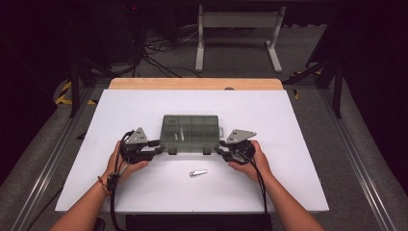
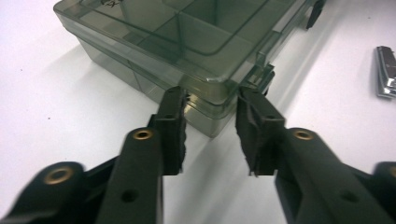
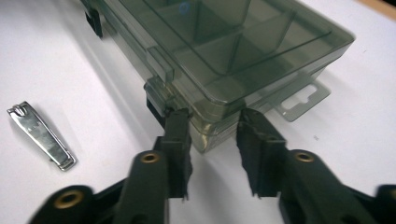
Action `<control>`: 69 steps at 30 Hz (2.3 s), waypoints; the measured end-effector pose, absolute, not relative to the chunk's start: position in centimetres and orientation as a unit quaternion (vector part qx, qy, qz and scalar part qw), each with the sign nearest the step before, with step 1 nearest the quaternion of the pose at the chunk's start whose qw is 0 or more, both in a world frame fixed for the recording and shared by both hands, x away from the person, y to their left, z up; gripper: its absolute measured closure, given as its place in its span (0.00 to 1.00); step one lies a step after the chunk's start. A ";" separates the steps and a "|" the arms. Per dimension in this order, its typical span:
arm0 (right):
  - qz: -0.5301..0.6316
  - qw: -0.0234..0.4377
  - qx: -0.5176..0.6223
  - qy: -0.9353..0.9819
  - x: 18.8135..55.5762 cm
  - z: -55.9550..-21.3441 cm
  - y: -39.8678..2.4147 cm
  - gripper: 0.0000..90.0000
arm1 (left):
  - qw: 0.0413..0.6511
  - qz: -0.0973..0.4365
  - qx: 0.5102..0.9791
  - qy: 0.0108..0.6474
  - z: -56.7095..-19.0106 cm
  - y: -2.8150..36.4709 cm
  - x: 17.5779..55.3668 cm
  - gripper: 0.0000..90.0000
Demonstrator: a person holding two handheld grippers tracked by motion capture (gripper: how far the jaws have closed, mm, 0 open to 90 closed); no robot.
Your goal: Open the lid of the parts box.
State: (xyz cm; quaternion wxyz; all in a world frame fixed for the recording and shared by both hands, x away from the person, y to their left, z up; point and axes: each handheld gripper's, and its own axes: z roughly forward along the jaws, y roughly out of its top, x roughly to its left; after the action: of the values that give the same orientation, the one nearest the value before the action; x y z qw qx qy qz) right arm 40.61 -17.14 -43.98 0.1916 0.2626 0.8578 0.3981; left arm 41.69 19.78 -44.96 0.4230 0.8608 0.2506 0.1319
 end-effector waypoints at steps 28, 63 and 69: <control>0.413 0.330 0.237 0.815 41.5 -42.6 -16.8 0.73 | 0.410 0.276 0.831 0.257 -43.1 18.9 43.0 0.66; 0.474 0.326 0.265 0.774 46.9 -36.7 -16.5 0.84 | 0.475 0.268 0.803 0.240 -38.1 19.0 49.4 0.85; 0.481 0.323 0.280 0.766 48.1 -37.2 -16.5 0.84 | 0.491 0.257 0.793 0.255 -38.8 18.9 50.5 0.84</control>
State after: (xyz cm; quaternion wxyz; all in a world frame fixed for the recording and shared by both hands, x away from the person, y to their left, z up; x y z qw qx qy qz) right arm 48.12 -16.51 -37.18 0.3227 0.2804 0.7656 0.4807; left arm 50.48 18.87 -38.84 0.4909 0.7926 0.2548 0.2568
